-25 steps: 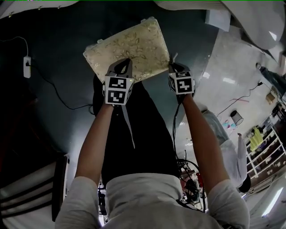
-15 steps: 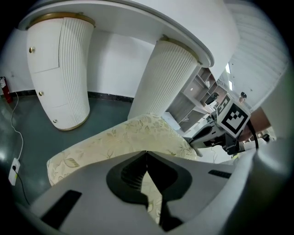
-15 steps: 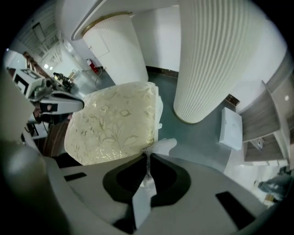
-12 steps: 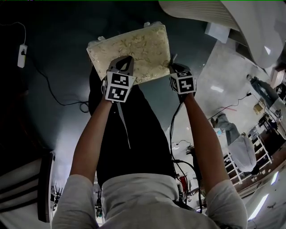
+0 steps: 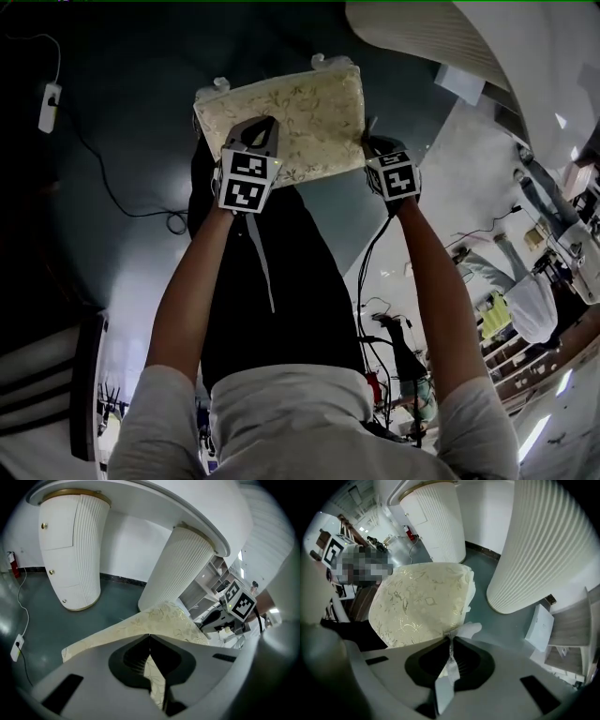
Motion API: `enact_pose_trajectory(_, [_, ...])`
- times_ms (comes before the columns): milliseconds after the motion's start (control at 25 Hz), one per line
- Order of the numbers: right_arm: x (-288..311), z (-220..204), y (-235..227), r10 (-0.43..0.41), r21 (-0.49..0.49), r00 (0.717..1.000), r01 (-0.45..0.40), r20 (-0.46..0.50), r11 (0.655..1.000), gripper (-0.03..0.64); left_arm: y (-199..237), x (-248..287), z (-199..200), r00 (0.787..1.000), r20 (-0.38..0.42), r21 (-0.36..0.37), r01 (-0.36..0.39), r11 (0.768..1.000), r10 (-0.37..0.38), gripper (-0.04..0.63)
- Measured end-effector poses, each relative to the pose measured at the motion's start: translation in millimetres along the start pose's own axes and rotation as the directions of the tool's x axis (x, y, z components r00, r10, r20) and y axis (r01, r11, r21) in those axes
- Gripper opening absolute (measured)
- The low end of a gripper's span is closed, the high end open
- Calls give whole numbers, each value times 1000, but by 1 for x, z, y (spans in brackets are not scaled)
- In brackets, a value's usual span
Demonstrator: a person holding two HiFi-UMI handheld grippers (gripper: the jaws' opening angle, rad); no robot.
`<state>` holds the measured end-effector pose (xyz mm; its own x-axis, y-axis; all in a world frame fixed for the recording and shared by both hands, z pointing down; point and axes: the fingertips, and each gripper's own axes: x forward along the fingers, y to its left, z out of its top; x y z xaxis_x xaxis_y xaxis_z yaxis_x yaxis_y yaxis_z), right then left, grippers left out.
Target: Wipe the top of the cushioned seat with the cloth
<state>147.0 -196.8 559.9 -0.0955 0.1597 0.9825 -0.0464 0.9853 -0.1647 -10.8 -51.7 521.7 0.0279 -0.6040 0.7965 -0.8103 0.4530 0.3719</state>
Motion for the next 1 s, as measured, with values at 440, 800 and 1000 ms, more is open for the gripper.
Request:
enact_pose_trajectory(440, [-6, 47, -20, -13, 60, 996, 8, 83, 998, 28, 9, -1, 20, 1000, -2, 23, 24, 999, -24, 15])
enact_pose_trajectory(800, [-3, 77, -25, -34, 86, 995, 26, 99, 996, 28, 22, -3, 30, 999, -7, 32, 37, 999, -37, 15])
enact_pose_trajectory(1000, [-4, 92, -26, -49, 141, 992, 32, 120, 990, 28, 34, -7, 32, 999, -8, 25, 33, 999, -33, 15])
